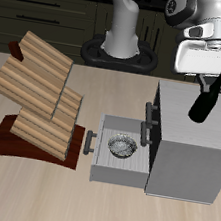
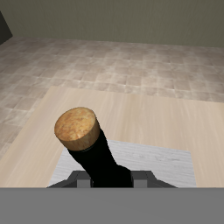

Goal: Place the wine bottle on the top layer of the wine rack

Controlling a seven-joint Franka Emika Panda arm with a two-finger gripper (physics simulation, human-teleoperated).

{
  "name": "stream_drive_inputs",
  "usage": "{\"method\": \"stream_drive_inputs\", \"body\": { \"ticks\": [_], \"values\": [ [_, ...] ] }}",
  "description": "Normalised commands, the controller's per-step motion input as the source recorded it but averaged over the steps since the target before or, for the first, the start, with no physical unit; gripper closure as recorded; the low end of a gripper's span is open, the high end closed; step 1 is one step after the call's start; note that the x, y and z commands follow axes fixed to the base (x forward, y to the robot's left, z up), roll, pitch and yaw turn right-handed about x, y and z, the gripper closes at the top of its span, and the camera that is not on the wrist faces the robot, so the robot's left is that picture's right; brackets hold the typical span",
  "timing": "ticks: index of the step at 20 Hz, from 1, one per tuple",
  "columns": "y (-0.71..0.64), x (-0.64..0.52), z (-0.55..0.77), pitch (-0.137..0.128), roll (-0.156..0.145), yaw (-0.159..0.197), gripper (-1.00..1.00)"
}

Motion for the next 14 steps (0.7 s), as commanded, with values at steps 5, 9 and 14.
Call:
{"method": "stream_drive_inputs", "body": {
  "ticks": [5,9,14],
  "values": [
    [-0.25,-0.24,0.25,-0.02,-0.027,-0.118,1.0],
    [-0.37,-0.24,0.17,0.041,-0.06,-0.232,1.0],
    [-0.29,-0.36,0.06,0.011,0.054,-0.129,1.0]
  ]
}}
